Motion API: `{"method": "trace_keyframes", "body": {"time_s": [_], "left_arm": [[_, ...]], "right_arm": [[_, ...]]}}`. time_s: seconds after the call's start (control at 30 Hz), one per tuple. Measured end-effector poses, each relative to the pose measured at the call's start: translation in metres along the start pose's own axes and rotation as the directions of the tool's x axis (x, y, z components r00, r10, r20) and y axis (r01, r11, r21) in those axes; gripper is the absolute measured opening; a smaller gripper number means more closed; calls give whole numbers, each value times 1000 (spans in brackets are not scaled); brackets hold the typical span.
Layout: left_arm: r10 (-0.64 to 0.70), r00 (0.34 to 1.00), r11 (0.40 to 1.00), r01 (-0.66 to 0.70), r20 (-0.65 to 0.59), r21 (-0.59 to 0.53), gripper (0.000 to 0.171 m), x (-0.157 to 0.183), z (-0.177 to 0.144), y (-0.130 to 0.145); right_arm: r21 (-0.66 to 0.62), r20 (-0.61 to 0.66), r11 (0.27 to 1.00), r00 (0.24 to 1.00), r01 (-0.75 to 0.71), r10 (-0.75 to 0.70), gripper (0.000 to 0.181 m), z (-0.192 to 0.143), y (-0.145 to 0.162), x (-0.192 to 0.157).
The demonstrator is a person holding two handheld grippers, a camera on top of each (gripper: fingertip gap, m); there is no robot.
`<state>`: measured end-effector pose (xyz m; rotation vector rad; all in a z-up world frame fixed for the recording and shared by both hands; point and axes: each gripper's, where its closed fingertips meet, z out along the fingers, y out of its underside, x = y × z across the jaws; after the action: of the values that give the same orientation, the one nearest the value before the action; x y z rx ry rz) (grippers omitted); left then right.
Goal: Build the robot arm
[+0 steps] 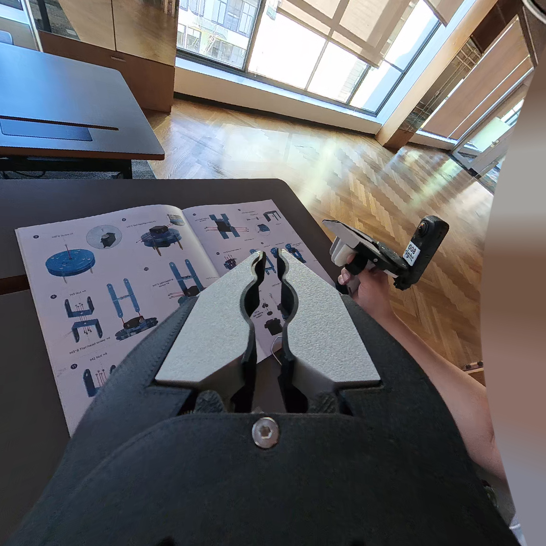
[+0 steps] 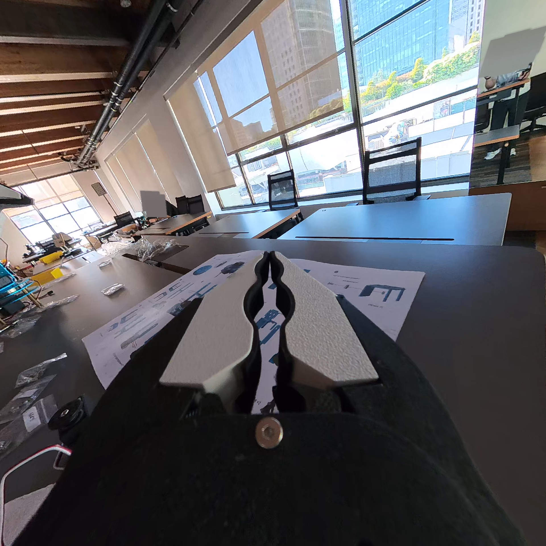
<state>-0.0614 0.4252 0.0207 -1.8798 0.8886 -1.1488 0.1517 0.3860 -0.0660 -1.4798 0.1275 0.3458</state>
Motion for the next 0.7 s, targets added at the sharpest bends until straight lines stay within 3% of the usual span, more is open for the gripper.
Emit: {"method": "trace_keyframes", "body": {"time_s": [0.7], "left_arm": [[-8, 1000, 1000, 8, 2, -2, 6, -3, 0, 0]], "right_arm": [[-36, -115, 982, 976, 184, -187, 0, -2, -1, 7]]}}
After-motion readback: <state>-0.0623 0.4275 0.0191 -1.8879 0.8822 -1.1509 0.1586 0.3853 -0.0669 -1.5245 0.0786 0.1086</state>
